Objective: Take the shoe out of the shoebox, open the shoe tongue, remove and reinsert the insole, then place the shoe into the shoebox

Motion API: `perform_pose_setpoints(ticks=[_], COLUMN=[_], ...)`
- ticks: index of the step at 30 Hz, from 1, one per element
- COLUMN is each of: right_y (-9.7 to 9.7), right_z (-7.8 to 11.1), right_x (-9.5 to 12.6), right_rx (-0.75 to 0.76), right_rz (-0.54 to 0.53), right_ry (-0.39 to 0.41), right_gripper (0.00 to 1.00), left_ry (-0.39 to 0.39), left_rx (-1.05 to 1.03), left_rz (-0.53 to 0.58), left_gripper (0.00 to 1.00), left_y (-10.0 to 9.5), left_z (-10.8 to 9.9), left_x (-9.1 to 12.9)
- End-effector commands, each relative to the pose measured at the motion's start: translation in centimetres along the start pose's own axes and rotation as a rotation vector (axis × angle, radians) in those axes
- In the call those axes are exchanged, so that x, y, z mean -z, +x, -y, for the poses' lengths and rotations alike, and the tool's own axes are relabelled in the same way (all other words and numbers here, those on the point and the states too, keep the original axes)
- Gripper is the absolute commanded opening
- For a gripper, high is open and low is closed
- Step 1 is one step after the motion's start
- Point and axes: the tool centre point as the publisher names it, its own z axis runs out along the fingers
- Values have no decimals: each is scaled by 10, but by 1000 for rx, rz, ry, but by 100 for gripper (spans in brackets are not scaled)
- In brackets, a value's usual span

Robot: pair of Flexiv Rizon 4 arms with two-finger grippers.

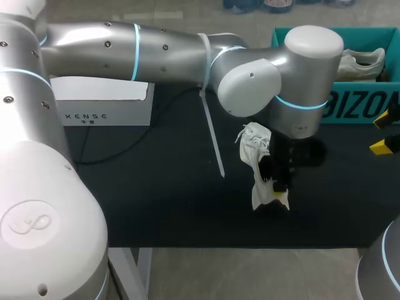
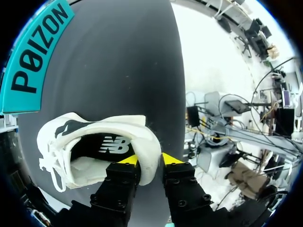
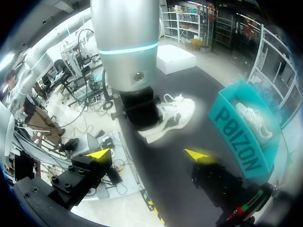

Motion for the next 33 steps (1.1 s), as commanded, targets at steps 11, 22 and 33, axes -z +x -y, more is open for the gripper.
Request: perform_pose_setpoints(ticks=[11,22,33], right_y=[0,0,0], right_z=[0,0,0], right_x=[-1,-1,-1], right_rx=[-1,-1,-1], right_rz=[2,2,2], right_ry=[1,1,1], right_gripper=[100,100,100], left_ry=[9,-31,-45], left_rx=[-26,-136,-231], left_rz=[-21,22,135], left_gripper=[0,0,0], left_y=[4,13,6], left_z=[-7,-34,-84], left_x=[0,41,65])
